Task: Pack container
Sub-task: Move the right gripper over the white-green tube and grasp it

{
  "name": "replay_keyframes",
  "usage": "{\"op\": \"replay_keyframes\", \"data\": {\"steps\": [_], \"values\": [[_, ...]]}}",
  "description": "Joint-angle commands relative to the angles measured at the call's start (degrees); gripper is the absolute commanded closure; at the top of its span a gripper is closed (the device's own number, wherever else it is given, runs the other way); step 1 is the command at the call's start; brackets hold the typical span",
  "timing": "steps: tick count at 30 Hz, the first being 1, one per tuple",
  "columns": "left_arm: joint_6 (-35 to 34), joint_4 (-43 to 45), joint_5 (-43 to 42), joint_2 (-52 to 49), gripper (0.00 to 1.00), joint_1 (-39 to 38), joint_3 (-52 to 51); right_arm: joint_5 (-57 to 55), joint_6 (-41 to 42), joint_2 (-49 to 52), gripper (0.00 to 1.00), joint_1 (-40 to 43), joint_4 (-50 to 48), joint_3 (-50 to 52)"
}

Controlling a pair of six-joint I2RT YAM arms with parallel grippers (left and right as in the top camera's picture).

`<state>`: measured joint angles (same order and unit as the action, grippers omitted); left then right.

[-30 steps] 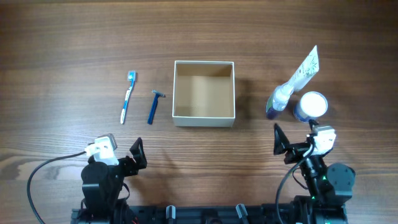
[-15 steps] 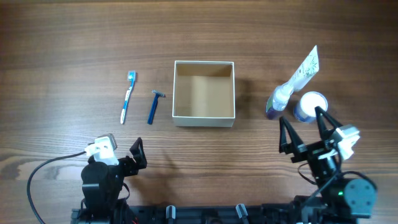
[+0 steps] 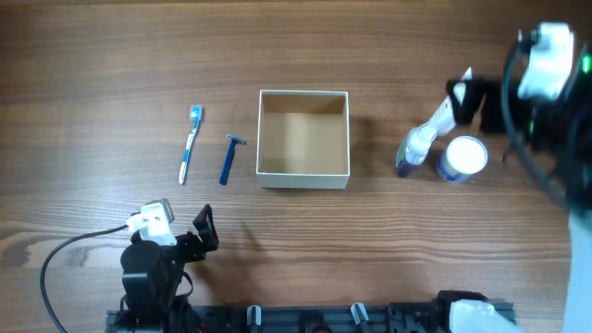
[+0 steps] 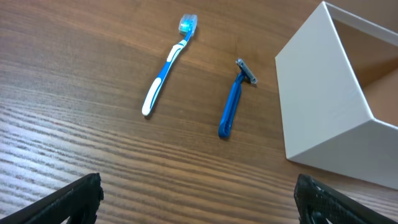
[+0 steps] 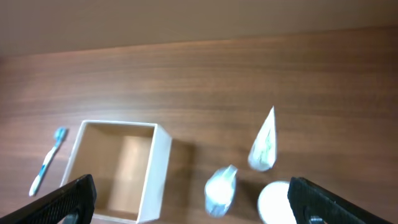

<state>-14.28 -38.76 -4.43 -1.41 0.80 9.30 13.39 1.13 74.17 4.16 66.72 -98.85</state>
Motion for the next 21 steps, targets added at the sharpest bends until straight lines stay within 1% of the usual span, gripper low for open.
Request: {"op": "replay_keyframes", "data": {"steps": [1,3,4,6,9,13,16,17,20,21], "values": [[0.1,0.2,-0.5,0.5,0.0,-0.3,-0.1,-3.6,-1.1,8.6,0.0,-0.1,0.3,-6.4],[0.1,0.2,-0.5,0.5,0.0,-0.3,-0.1,-7.4,-1.0,11.1,0.0,-0.1,-0.5,-6.4],[0.1,0.2,-0.5,0.5,0.0,-0.3,-0.1,-11.3,-0.7,13.0,0.0,-0.1,-0.3,-6.4],[0.1,0.2,-0.5,0.5,0.0,-0.3,-0.1,-15.9,1.3,15.5,0.0,-0.1,0.9,-6.4],[0.1,0.2,-0.5,0.5,0.0,-0.3,-0.1,-18.4,2.3,20.4,0.02,0.0,3.6,-6.4],[0.1,0.2,-0.5,0.5,0.0,-0.3,-0.1,-19.5,3.9,26.4,0.12,0.3,5.1,-6.4],[0.1,0.2,-0.5,0.5,0.0,-0.3,-0.1,-18.4,5.1,29.8,0.23,1.2,5.0,-6.4],[0.1,0.2,-0.5,0.5,0.0,-0.3,-0.1,-17.7,5.0,30.8,0.28,1.3,5.0,-6.4],[0.1,0.2,-0.5,0.5,0.0,-0.3,-0.1,-17.7,5.0,32.3,0.45,1.4,4.9,-6.4],[0.1,0.2,-0.5,0.5,0.0,-0.3,-0.1,-17.6,5.1,32.4,0.56,1.4,4.9,-6.4]]}}
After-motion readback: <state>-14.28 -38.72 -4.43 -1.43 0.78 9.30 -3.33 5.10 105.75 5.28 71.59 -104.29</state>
